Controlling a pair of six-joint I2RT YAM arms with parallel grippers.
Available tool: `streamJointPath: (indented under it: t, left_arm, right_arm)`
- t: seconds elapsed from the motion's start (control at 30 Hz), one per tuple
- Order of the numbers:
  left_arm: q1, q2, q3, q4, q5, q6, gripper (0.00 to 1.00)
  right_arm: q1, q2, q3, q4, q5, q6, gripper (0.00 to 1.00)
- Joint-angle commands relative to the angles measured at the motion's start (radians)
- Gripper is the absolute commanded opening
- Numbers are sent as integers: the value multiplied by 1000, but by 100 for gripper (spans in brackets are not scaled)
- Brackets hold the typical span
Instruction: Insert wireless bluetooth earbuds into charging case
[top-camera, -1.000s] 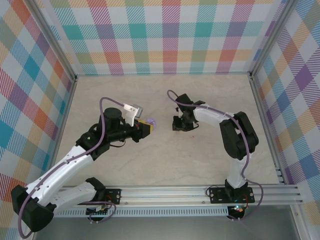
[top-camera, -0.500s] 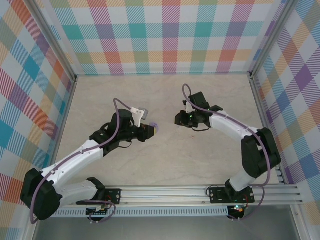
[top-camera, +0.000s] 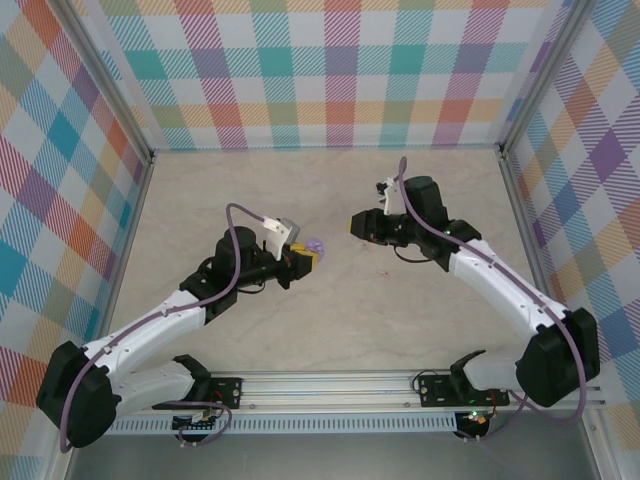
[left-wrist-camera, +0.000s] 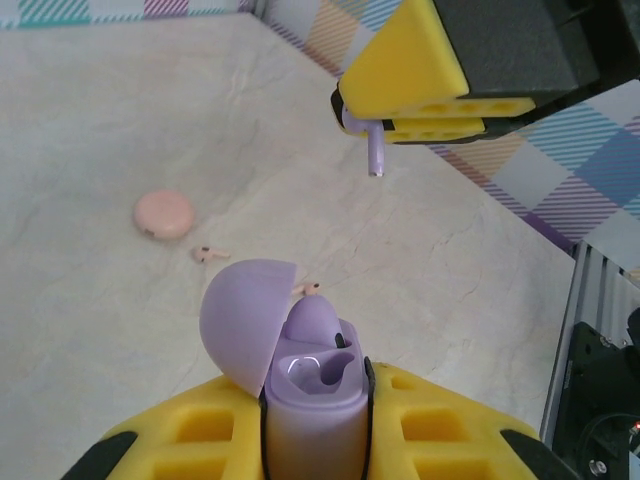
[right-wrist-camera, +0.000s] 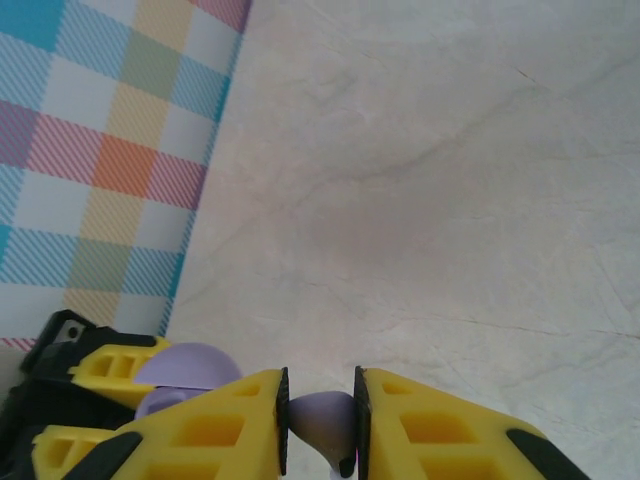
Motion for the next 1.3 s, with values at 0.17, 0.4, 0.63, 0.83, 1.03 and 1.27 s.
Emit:
streamJointPath:
  t: [0.17,0.4,0.63,0.83,1.03,1.27]
  left_arm:
    - [-8,-20,34,79,93,91,9]
    - [-9,-14,64,70,118,87,10]
    - [-11,-4,98,43,120,79,10]
    - [-11,13,112,38,115,57,10]
    - [-11,17,119,41,113,44,10]
    - [-11,19,131,35,108,22,10]
  right_arm:
    - [85,-101,24,40,49,31,24]
    - [164,-113,41,84,125,33,24]
    - [214,-115,46,140,175,26,24]
    - [245,-108,58,149,204,7,24]
    - [267,-95,68,158,228,-2,24]
    - [281,-81,76,157,240,-13,24]
